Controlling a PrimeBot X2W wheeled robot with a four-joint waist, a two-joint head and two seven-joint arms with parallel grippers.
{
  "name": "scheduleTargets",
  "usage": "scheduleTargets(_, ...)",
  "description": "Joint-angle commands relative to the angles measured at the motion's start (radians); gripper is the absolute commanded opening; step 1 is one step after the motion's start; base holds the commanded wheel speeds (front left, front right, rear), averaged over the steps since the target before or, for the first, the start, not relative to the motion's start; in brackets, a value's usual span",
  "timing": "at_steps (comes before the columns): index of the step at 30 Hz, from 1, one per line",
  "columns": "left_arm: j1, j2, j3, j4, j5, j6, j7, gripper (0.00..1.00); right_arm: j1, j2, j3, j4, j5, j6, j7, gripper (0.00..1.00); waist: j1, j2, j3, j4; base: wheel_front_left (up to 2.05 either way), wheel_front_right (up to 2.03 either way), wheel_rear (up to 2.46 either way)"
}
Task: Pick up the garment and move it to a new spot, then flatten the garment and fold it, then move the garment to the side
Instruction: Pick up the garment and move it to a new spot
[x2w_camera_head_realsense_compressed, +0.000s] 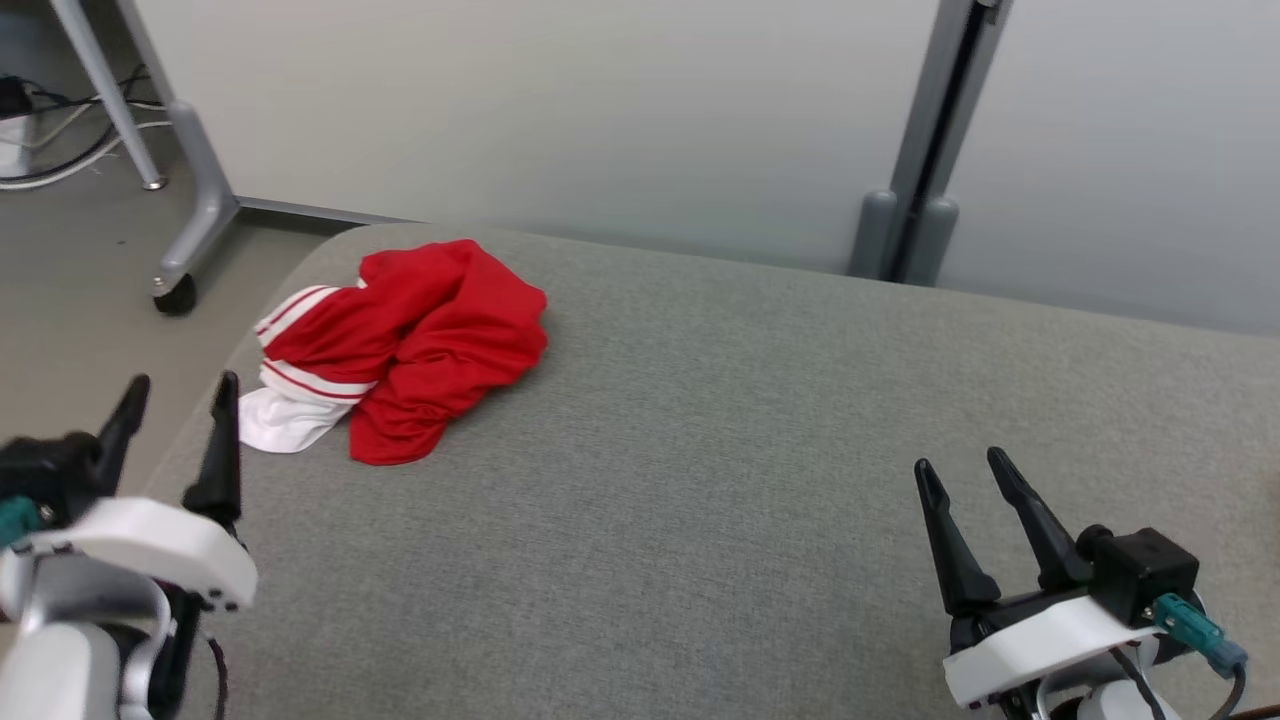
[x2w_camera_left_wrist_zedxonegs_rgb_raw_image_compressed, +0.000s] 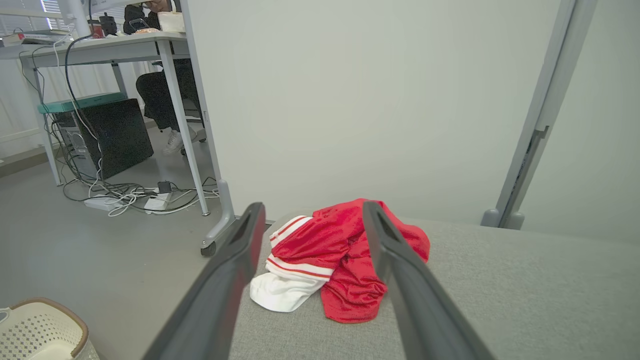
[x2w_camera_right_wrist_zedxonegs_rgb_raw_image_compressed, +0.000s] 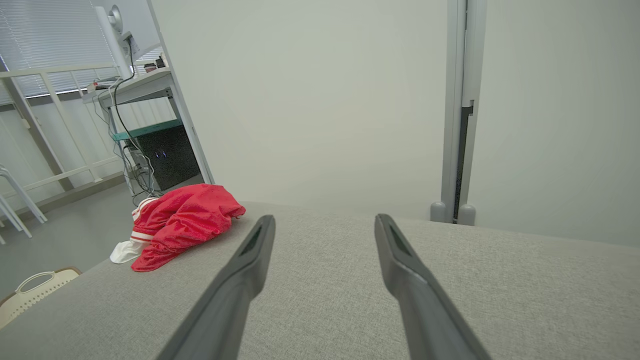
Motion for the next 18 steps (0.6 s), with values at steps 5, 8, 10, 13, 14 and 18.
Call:
scheduleTargets(5,-0.145,0.072,0.037,0.081,-0.091,-0.03,0.16,1.0,-0.063,-0.02,-0.002,-0.019,0.003,0.0,-0.004,1.0,0.0,-0.0001,0.108,-0.114,0.0,0.0,0.0)
scheduleTargets(8,-0.243,0.126,0.046,0.158,-0.132,-0.043,0.246,1.0,-0.105,-0.027,0.008,-0.034,-0.002,0.0,-0.004,1.0,0.0,-0.0001,0.17,-0.164,0.0,0.0,0.0)
scheduleTargets(10,-0.299,0.156,0.04,0.215,-0.155,-0.053,0.294,1.0,-0.127,-0.031,0.014,-0.043,-0.004,0.0,-0.004,1.0,0.0,-0.0001,0.208,-0.195,0.0,0.0,0.0)
scheduleTargets(13,-0.386,0.195,0.03,0.307,-0.194,-0.064,0.349,1.0,-0.164,-0.033,0.017,-0.056,-0.005,0.0,-0.004,1.0,0.0,-0.0001,0.268,-0.24,0.0,0.0,0.0)
scheduleTargets(14,-0.407,0.205,0.027,0.338,-0.206,-0.065,0.361,1.0,-0.174,-0.032,0.015,-0.059,-0.005,0.0,-0.004,1.0,0.0,-0.0001,0.284,-0.253,0.0,0.0,0.0)
scheduleTargets(18,-0.492,0.24,0.015,0.473,-0.242,-0.072,0.372,1.0,-0.211,-0.028,0.017,-0.07,-0.007,0.0,-0.004,1.0,0.0,-0.0001,0.34,-0.304,0.0,0.0,0.0)
